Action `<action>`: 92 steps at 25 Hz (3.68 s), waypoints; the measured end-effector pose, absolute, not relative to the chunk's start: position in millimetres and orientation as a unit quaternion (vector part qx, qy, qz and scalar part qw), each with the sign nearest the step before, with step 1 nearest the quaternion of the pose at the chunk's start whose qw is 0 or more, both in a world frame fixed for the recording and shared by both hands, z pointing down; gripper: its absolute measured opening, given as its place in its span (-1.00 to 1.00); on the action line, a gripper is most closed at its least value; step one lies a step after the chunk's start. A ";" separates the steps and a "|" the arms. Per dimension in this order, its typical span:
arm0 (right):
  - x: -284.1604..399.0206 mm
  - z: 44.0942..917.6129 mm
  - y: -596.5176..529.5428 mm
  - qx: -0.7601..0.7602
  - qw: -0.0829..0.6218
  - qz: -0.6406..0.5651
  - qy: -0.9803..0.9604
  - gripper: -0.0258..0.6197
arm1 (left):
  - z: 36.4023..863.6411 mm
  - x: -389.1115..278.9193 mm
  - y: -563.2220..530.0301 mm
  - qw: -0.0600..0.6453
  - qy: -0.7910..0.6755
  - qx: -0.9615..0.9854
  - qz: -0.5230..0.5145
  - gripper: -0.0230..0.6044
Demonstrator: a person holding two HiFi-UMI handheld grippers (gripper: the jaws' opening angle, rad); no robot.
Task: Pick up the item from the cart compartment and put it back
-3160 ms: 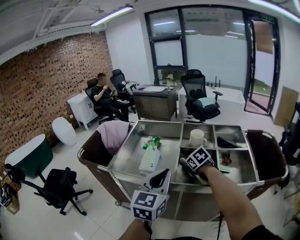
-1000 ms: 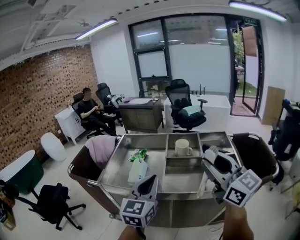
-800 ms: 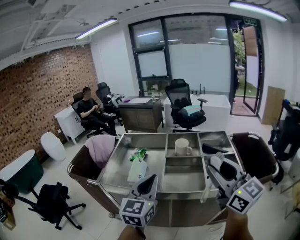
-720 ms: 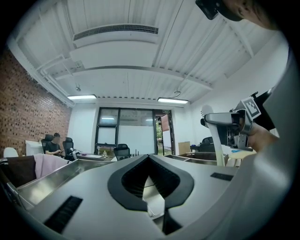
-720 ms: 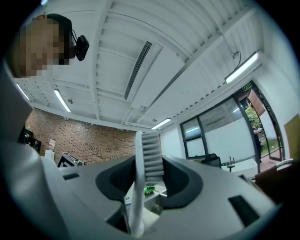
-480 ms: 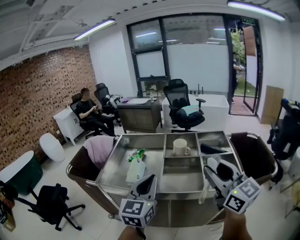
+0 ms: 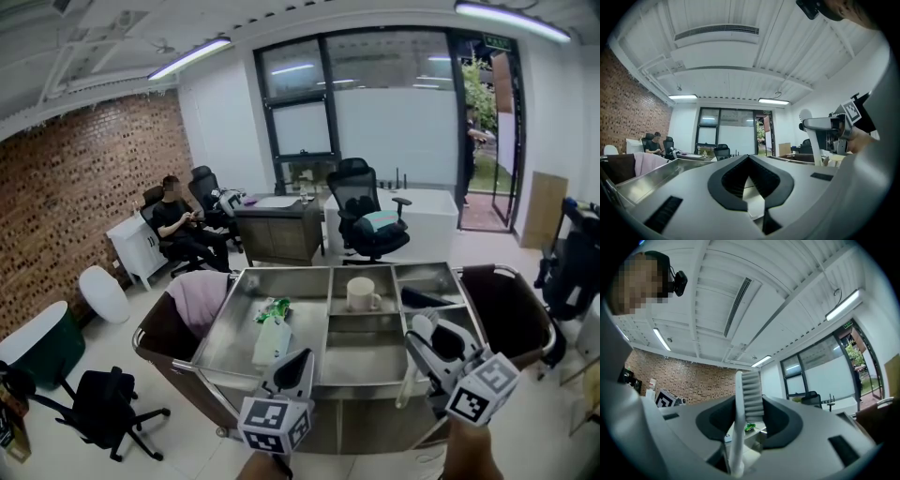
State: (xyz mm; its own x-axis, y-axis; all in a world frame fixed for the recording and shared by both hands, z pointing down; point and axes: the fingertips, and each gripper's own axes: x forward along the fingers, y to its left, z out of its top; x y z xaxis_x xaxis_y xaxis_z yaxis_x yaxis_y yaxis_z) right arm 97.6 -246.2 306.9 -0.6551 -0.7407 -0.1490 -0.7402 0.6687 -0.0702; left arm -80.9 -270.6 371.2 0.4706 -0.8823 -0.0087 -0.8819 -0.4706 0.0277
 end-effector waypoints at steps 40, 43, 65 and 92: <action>64.5 313.5 -342.2 -0.401 -0.040 0.043 0.914 -0.38 | 368.2 -84.4 -271.2 0.014 -0.519 0.854 -0.022 -0.93; 65.0 338.5 -352.0 -0.404 -0.059 0.021 0.913 -0.38 | 369.5 -86.4 -271.5 0.015 -0.522 0.853 -0.022 -0.93; 18.6 446.9 -404.5 -0.383 -0.206 -0.037 0.900 -0.36 | 375.5 -95.9 -272.7 0.021 -0.529 0.848 -0.019 -0.93; -17.7 512.5 -428.3 -0.357 -0.288 -0.082 0.885 -0.11 | 379.5 -101.5 -273.2 0.026 -0.534 0.845 -0.016 -0.93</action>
